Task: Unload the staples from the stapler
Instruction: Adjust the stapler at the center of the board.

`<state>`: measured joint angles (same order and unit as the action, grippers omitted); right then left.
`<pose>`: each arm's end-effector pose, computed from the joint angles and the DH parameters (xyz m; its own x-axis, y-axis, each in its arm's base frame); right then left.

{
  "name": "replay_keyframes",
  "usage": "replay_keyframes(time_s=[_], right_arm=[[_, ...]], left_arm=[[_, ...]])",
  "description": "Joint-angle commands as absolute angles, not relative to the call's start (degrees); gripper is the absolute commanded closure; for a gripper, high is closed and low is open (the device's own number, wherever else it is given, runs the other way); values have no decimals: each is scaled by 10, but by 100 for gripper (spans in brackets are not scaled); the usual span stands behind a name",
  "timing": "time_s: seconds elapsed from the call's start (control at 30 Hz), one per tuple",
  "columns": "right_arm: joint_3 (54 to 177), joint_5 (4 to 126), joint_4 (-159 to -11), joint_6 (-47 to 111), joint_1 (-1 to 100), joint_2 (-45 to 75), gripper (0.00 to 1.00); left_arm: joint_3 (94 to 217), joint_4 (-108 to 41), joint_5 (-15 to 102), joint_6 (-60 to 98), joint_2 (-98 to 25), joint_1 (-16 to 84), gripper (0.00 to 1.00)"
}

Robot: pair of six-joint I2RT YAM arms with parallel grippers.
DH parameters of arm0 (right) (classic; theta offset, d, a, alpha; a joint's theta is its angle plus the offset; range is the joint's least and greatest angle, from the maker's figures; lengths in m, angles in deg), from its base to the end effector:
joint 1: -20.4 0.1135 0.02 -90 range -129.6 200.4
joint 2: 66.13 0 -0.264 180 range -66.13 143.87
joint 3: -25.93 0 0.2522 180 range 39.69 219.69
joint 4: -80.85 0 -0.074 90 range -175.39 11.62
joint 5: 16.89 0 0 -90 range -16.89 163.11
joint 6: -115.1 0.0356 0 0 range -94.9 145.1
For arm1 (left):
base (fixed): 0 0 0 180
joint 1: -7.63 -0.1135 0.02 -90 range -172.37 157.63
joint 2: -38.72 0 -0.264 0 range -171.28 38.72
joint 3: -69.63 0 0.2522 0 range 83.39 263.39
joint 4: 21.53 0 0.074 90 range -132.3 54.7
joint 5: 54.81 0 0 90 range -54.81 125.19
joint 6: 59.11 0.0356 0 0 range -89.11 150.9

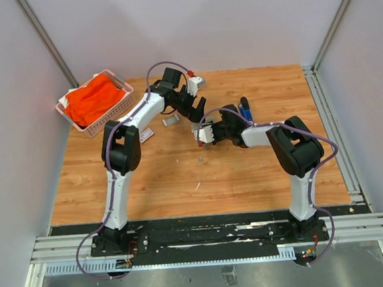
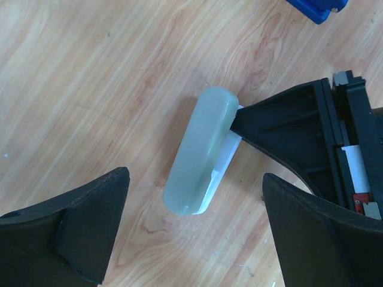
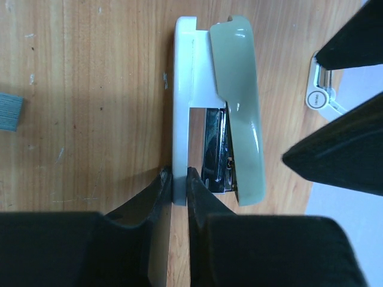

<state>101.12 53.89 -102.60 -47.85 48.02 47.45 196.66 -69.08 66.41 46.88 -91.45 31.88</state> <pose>0.3592 0.2012 0.1372 0.4983 -0.7581 -0.4206 -0.6836 -0.0452 -0.7284 0.4559 -0.2256 0.2206 -0.4989 0.4831 -0.7195 0.8198 0.5324 -0.2110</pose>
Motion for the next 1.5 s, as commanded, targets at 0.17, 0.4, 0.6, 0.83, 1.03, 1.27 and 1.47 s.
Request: replay_keyframes(time_s=[0.17,0.4,0.6,0.83,1.03,1.27,1.47], right_arm=[[952,618,-1068,-559,508,498,99],[942,626,-1098,-567,514,502,99],[944,630,-1098,-570,516,507,99],[964,646,-1075,-544,516,514,99],[975,653,-1055,-530,515,517,100],[1002,657,-1022,-497,510,522,99],[1042,662,-985,-438,499,528,100]], left_arm=[[2032,-735,705,469,-975,329,5],[2050,-745,713,483,-1000,339,10],[2083,-744,716,466,-1023,343,30],[2091,-727,696,443,-1022,343,79],[2030,-642,687,391,-947,322,100],[1924,-565,706,355,-847,290,100],[1810,-498,707,347,-774,278,100]])
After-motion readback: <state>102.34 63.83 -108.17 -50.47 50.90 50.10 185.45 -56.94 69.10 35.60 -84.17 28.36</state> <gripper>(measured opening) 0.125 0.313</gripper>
